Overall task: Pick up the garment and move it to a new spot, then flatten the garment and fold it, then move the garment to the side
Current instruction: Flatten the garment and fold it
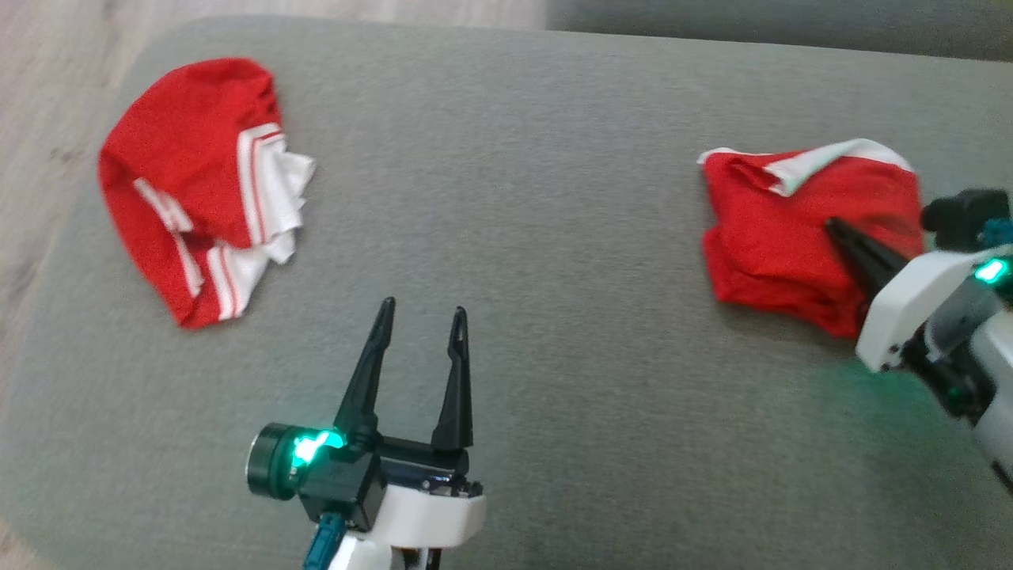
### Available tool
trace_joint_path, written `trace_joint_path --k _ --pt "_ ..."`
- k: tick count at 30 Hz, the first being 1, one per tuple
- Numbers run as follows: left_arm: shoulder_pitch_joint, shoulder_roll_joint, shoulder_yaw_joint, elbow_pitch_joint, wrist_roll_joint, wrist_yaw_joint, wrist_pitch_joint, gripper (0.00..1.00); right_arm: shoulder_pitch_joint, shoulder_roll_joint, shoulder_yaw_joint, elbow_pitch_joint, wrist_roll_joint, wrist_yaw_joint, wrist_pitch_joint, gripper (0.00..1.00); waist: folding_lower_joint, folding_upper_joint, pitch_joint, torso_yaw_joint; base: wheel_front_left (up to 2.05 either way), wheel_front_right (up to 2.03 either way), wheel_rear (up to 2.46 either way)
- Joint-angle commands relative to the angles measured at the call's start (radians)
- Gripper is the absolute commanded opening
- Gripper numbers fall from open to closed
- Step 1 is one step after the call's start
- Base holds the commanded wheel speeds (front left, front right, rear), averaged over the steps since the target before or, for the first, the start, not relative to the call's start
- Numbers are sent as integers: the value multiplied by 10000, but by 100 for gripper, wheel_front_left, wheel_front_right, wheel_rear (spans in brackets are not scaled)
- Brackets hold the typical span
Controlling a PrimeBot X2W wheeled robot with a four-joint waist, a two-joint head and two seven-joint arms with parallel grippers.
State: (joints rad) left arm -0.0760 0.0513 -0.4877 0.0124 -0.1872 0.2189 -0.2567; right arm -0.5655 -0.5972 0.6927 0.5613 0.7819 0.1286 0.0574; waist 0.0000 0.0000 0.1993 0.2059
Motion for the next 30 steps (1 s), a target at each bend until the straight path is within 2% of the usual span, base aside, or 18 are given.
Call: trace_joint_path --k 1,5,9,16,17,18,20,22,27,30 --pt "-292 -10 190 -305 -116 -21 -51 100 -331 -184 -1 39 -86 21 103 0 0 0 131 346 0 0 0" --pt "-332 -10 -19 -291 -231 39 -51 100 -721 -120 81 945 88 21 493 0 0 0 241 859 0 0 0" --pt "-388 -10 -188 -309 -299 97 -51 100 -1253 -16 94 1564 137 21 309 0 0 0 383 1188 0 0 0" --pt "-400 -10 -192 -188 -332 309 -51 100 -1988 679 -456 2405 -522 21 -2819 0 0 0 255 1171 0 0 0" --pt "-340 -10 -108 -145 -391 367 -51 100 -1932 843 -541 2478 -648 21 -2995 40 0 0 180 1075 0 0 0" --pt "-276 -10 -15 -86 -412 410 -51 100 -1832 995 -626 2459 -797 21 -3101 100 0 0 96 952 0 0 0" --pt "-170 -10 181 30 -320 450 -51 100 -1549 1255 -1068 2115 -1144 21 -3176 100 0 0 -48 661 0 0 0" --pt "-71 13 430 106 -132 462 -51 100 -947 1518 -1928 1172 -1676 21 -3184 100 0 0 -208 311 0 0 0" --pt "385 71 1297 222 94 437 -51 100 1563 2651 -4151 -1045 -3625 21 -3189 100 0 0 -722 -593 0 0 0" --pt "729 64 1804 108 183 412 -51 100 2969 3307 -4900 -2350 -4706 21 -3190 100 0 0 -1001 -958 0 0 0"
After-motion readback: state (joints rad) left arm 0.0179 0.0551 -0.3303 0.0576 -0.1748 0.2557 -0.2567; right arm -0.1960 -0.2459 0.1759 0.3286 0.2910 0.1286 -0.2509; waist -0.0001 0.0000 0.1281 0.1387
